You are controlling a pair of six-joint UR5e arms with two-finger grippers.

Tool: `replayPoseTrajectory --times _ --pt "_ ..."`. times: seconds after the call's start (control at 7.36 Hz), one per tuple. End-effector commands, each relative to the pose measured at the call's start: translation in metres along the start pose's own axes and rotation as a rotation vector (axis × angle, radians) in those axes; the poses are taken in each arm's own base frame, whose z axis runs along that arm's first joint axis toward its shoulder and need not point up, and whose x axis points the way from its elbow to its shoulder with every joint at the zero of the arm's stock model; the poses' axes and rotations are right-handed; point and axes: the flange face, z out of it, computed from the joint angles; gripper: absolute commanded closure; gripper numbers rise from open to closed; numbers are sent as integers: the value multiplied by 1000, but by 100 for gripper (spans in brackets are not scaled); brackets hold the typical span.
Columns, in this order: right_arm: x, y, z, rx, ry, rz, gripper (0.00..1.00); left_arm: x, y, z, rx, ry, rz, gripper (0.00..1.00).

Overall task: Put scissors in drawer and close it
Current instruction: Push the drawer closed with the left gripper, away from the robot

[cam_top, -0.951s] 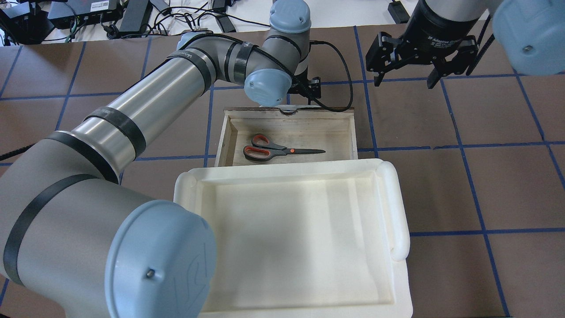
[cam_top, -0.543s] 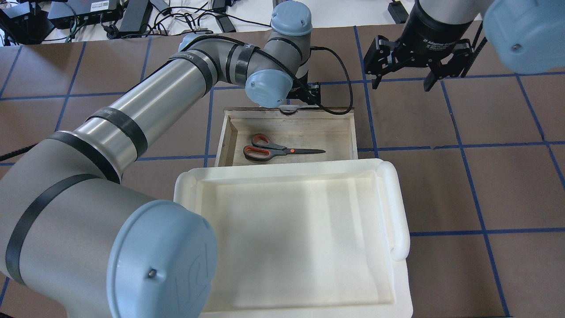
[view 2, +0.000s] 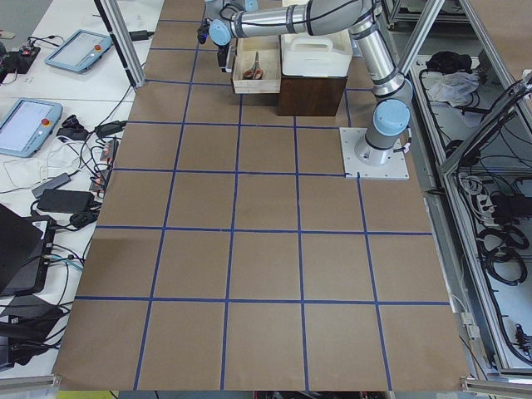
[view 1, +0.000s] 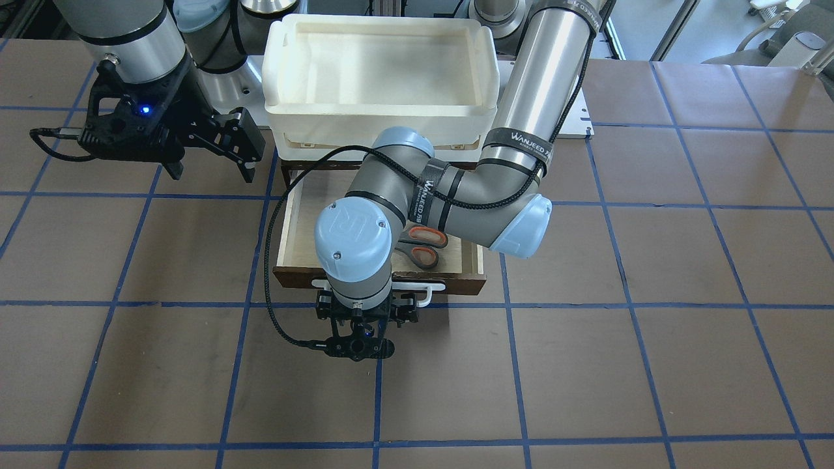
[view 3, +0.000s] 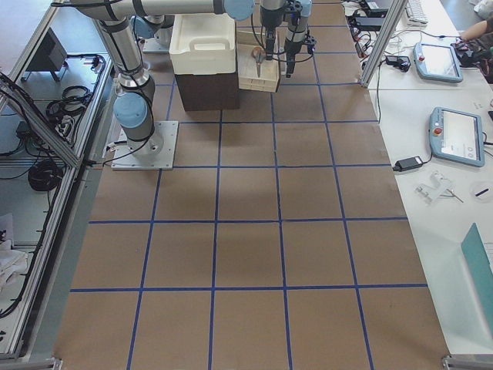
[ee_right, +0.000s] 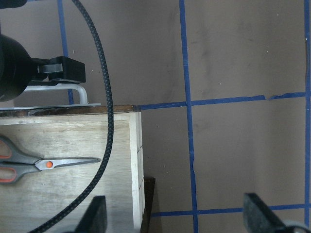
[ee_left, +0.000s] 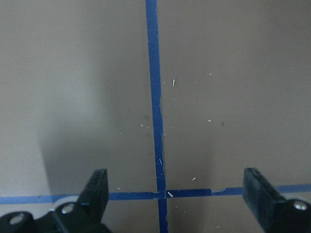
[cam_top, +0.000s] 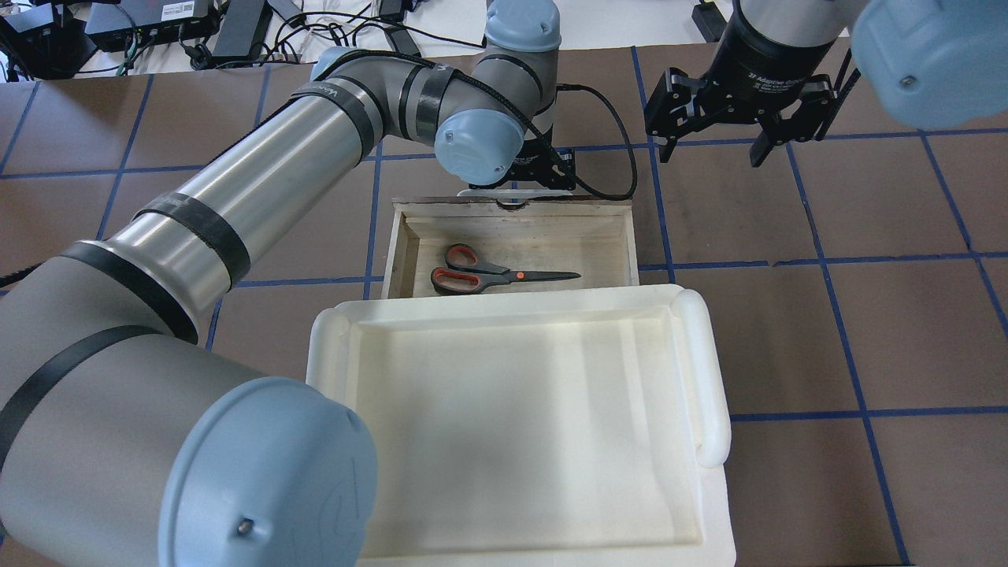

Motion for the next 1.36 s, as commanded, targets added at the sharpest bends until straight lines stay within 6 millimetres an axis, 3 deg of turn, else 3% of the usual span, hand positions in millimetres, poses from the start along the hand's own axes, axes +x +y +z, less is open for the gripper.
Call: replayPoseTrajectory --times 0.0,0.41,1.22 --pt "1 -1 2 -2 7 1 0 1 16 -10 -32 -12 -1 0" --pt "-1 -1 1 0 -5 1 0 -9 52 -1 -95 -36 5 0" --pt "0 -3 3 2 2 1 0 -21 89 -13 -169 -65 10 0"
